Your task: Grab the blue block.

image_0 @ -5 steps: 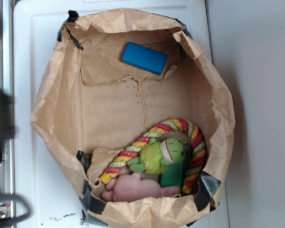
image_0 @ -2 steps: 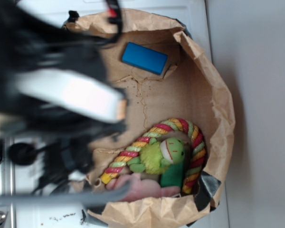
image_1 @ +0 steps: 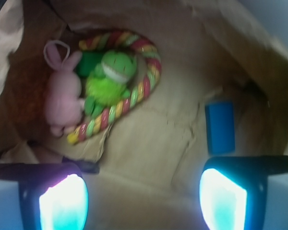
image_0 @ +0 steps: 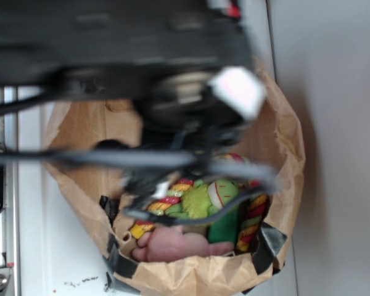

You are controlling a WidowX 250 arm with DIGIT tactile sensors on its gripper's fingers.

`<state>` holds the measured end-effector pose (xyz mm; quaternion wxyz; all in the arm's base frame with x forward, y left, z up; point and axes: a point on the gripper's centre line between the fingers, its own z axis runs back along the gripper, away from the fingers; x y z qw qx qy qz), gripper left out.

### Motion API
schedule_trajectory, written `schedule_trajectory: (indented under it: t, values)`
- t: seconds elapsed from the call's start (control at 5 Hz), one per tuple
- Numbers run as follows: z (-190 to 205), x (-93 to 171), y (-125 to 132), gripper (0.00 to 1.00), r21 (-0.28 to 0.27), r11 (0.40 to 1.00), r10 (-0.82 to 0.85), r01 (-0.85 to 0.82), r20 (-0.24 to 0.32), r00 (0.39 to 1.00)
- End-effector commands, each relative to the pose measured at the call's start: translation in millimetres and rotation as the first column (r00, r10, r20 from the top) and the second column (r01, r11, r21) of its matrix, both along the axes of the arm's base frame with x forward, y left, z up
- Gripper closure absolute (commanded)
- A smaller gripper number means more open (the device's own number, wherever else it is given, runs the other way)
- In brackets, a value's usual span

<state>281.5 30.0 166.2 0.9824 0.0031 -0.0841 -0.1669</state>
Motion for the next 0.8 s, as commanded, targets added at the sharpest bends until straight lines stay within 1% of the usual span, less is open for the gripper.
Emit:
schedule_trajectory:
  t: [0.0,0.2,0.4,0.6]
  values:
    - [-8.1,-0.7,1.5,0.00,0.033,0.993,-0.115,0.112,0.075,0.991]
    - [-19.5,-9.1,-3.6,0.00,0.054,0.984,-0.176,0.171,0.104,0.979]
    - [-24.2,-17.1,-3.2,0.00,0.056,0.978,-0.205,0.200,0.106,0.973]
    - [-23.7,-11.5,-2.1,0.00,0.059,0.980,-0.194,0.189,0.104,0.975]
